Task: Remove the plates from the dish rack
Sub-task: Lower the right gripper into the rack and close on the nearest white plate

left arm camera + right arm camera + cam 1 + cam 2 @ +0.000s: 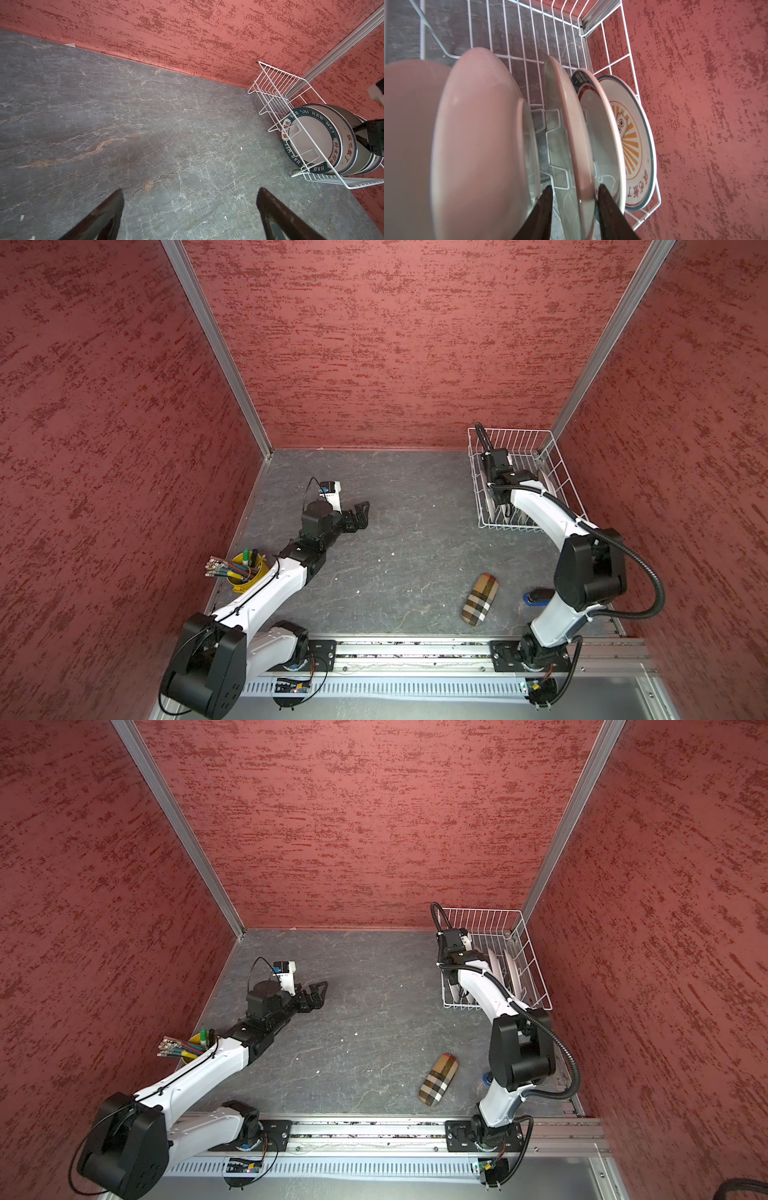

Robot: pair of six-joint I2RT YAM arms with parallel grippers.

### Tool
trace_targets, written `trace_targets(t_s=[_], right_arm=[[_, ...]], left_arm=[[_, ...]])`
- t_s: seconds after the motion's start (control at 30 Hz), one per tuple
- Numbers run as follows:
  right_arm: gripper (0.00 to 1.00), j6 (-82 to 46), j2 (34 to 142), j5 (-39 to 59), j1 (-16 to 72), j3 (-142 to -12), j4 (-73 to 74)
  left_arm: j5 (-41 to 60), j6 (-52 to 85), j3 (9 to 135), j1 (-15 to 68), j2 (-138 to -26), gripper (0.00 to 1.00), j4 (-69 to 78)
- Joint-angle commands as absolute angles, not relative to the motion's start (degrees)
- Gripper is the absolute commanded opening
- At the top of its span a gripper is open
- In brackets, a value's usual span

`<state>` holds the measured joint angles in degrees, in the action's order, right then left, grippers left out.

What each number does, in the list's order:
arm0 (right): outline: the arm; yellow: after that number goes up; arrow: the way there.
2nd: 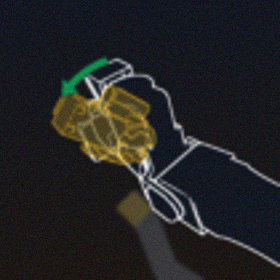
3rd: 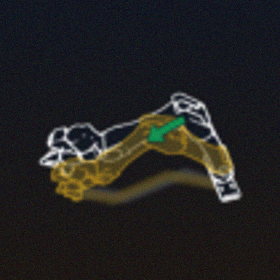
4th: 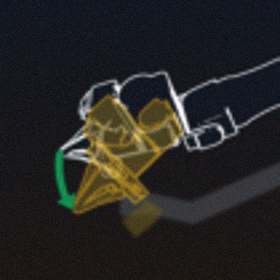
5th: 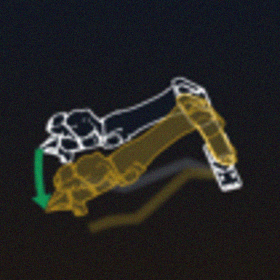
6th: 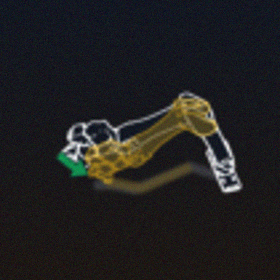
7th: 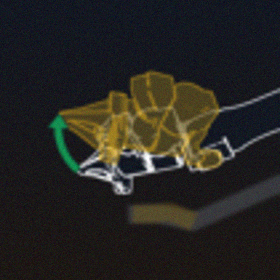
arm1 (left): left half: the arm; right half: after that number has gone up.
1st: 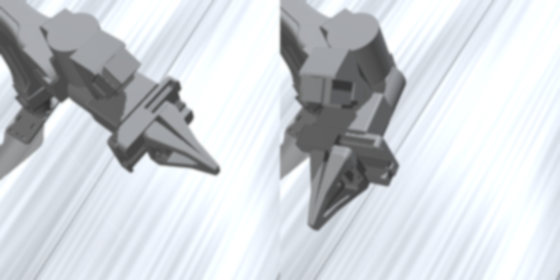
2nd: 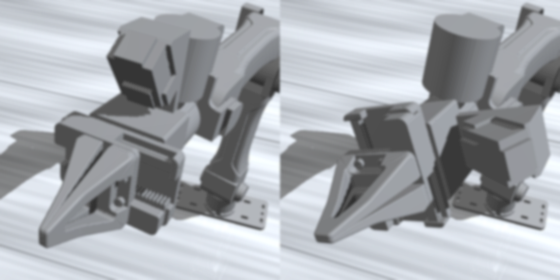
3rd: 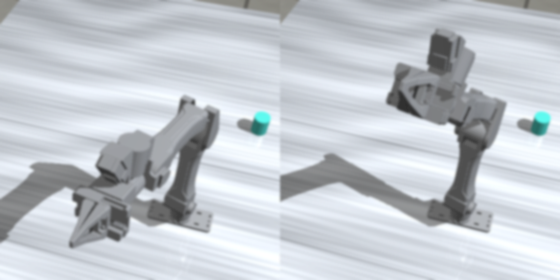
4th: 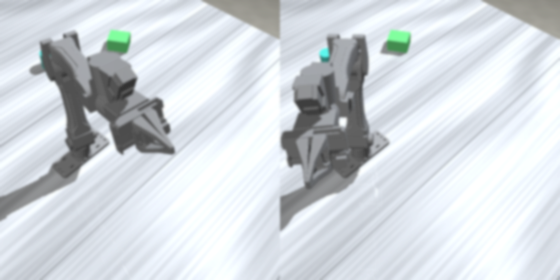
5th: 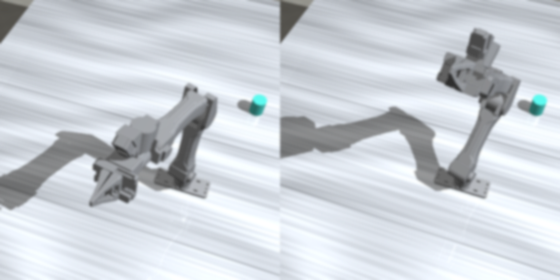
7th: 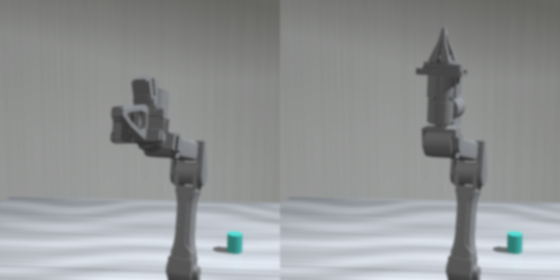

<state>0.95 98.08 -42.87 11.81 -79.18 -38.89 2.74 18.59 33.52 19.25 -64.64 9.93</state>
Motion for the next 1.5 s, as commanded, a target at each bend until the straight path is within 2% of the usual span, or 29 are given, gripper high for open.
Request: trace_targets(t_s=[0.0,0.13,0.2,0.57,0.67,0.83,1.0,1.03,1.47], right_arm=[[0.37,2.9,98.7,-45.0,11.1,-78.5,-35.4],[0.34,3.9,99.0,-45.2,10.6,-78.3,-34.1],[0.29,4.1,99.1,-45.3,10.3,-78.3,-33.5],[0.26,5.1,100.6,-44.9,9.8,-78.1,-32.9],[0.22,5.2,101.0,-45.4,9.8,-78.0,-33.2],[0.08,4.9,100.7,-45.5,9.8,-78.3,-34.0],[0.04,5.1,100.0,-46.1,9.8,-78.4,-35.0],[0.0,5.1,99.8,-46.2,9.8,-78.4,-35.3],[0.0,7.7,98.1,-49.7,12.2,-78.4,-34.7]], left_arm=[[3.2,17.4,33.3,19.1,-64.3,0.99,9.3],[3.2,17.4,33.3,19.1,-64.2,0.99,9.1],[3.2,17.5,33.3,19.1,-64.2,0.99,9.1],[3.5,18.0,33.2,19.2,-63.8,0.99,9.4],[3.7,18.1,33.3,19.2,-63.9,0.99,9.2],[3.5,18.4,33.0,19.3,-63.6,0.99,9.1],[3.6,18.5,33.1,19.3,-63.5,0.99,9.1],[3.6,18.6,33.1,19.3,-63.5,0.99,9.1],[3.9,19.0,33.3,19.7,-64.3,0.99,9.5]])
